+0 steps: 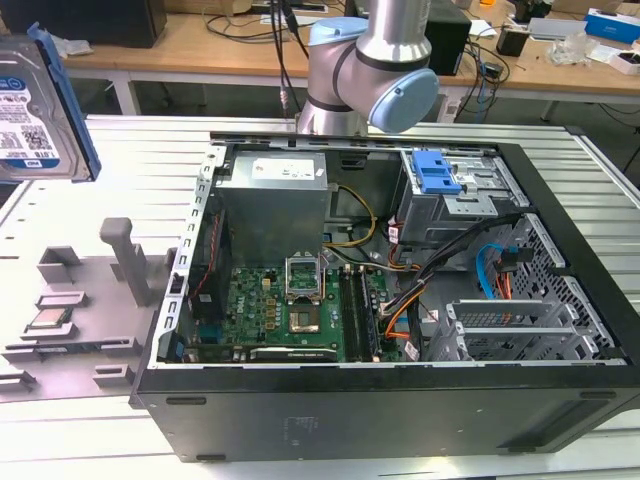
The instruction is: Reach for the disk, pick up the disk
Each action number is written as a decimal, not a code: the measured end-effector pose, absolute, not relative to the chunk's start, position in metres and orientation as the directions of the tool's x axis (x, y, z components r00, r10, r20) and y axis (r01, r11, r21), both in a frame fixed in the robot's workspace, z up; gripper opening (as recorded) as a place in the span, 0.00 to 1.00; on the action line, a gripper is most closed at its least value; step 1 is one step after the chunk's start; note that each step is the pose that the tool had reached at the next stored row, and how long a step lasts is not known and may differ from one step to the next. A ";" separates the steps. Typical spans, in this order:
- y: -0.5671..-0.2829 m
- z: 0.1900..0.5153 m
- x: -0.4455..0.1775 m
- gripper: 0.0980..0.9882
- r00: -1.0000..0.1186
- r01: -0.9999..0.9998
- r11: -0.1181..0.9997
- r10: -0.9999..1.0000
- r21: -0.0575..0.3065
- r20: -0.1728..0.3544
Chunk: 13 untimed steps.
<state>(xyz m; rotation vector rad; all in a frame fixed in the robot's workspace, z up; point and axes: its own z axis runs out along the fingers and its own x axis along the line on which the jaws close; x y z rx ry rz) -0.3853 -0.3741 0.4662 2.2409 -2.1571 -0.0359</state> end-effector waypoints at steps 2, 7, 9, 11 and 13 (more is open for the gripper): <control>-0.374 0.471 -0.385 0.30 0.038 -0.999 -0.038 -0.999 0.038 0.005; -0.374 0.482 -0.385 0.30 0.038 -0.999 -0.038 -0.999 0.039 0.005; -0.374 0.488 -0.385 0.30 0.038 -0.999 -0.038 -0.999 0.039 0.005; -0.374 0.498 -0.385 0.30 0.038 -0.999 -0.038 -0.999 0.039 0.005; -0.374 0.503 -0.385 0.30 0.038 -0.999 -0.038 -0.999 0.039 0.005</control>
